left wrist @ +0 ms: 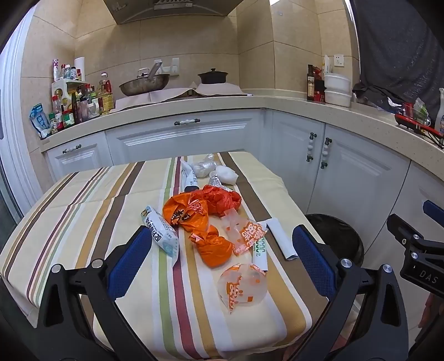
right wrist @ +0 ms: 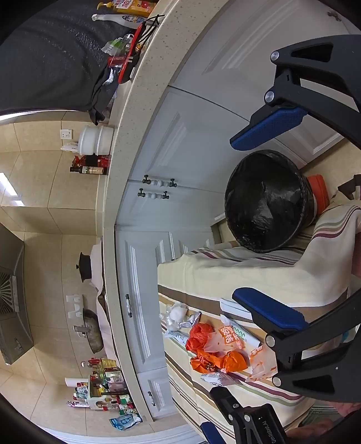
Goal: Collect trash
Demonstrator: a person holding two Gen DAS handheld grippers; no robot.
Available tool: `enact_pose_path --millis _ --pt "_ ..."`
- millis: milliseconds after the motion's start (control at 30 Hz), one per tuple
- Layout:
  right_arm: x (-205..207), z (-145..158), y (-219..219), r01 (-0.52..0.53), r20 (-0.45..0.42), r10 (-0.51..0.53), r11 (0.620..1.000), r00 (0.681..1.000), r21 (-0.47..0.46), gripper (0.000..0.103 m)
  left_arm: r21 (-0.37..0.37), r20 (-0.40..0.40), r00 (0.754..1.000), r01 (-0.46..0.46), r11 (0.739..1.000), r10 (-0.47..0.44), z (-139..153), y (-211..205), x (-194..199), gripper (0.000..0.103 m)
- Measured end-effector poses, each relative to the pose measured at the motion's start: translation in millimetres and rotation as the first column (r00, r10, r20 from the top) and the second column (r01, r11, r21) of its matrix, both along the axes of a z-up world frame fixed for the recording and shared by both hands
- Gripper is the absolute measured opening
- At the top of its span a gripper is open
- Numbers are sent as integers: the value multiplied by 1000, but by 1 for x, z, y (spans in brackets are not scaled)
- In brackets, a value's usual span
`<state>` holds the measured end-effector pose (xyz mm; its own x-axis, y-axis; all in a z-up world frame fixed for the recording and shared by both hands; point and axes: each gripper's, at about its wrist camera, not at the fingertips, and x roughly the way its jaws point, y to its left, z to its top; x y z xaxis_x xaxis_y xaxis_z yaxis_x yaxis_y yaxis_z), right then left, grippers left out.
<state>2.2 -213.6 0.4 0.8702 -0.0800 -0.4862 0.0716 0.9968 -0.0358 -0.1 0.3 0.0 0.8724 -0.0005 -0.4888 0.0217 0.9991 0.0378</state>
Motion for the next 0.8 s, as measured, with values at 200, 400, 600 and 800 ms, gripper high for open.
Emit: enact_pose_path --millis 200,400,600,800 --pt "0 0 0 2 -2 -2 1000 1000 -3 96 19 9 1000 0 1000 0 0 -2 -1 99" --pt "0 -1 0 2 -2 -2 1000 1000 -2 96 12 8 1000 -2 1000 2 -2 2 -2 99" --pt "-2 0 0 1 -1 -1 1000 1000 0 96 16 9 1000 -3 1000 3 -2 3 -4 99" --pt "-2 1 0 1 -2 -1 1000 1000 0 96 20 11 1000 -3 1000 2 -1 -1 -3 99"
